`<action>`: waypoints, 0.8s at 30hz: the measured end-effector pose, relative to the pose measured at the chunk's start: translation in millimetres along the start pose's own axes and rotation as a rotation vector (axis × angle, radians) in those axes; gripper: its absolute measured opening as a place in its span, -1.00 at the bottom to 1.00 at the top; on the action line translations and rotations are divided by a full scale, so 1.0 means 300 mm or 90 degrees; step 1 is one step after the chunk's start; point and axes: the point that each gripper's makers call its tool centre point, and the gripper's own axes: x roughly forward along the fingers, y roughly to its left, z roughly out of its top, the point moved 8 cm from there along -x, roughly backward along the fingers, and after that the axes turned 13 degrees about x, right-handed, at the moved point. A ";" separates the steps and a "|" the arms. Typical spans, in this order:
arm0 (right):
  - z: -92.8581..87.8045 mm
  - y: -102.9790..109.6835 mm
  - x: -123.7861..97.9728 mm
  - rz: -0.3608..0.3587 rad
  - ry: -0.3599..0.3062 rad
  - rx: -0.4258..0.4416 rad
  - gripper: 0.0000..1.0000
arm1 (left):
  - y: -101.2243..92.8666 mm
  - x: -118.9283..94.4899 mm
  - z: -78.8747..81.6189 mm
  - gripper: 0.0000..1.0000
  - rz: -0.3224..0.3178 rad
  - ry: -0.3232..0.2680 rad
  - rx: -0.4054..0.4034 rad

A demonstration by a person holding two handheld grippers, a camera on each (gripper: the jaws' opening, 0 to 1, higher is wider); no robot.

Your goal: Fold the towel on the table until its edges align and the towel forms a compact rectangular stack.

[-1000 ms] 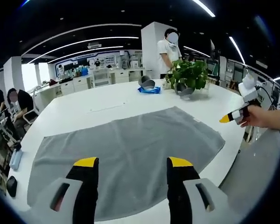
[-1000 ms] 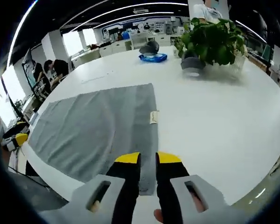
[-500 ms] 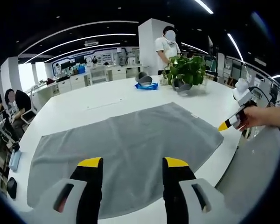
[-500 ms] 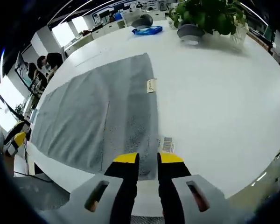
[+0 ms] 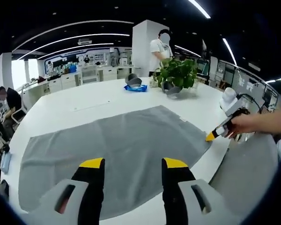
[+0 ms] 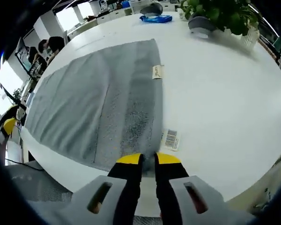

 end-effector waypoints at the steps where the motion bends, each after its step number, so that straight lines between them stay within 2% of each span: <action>1: 0.000 -0.004 0.000 0.000 -0.002 0.003 -0.86 | -0.006 0.005 0.012 0.00 -0.005 -0.002 0.001; 7: 0.001 -0.025 0.001 0.008 -0.011 0.025 -0.91 | -0.036 0.053 0.144 0.00 -0.043 -0.043 0.015; 12: 0.000 -0.023 -0.001 0.011 -0.009 0.027 -0.94 | -0.037 0.124 0.263 -0.01 -0.051 -0.061 0.038; 18: 0.000 -0.013 0.000 -0.007 -0.005 -0.025 -0.96 | -0.052 0.248 0.396 -0.01 -0.069 -0.081 0.040; 20: 0.000 -0.011 0.002 -0.012 -0.004 -0.041 -0.97 | -0.071 0.312 0.449 -0.01 -0.076 -0.090 0.053; 24: 0.003 -0.013 0.003 -0.017 -0.001 -0.057 -0.98 | -0.105 0.417 0.516 -0.02 -0.092 -0.103 0.064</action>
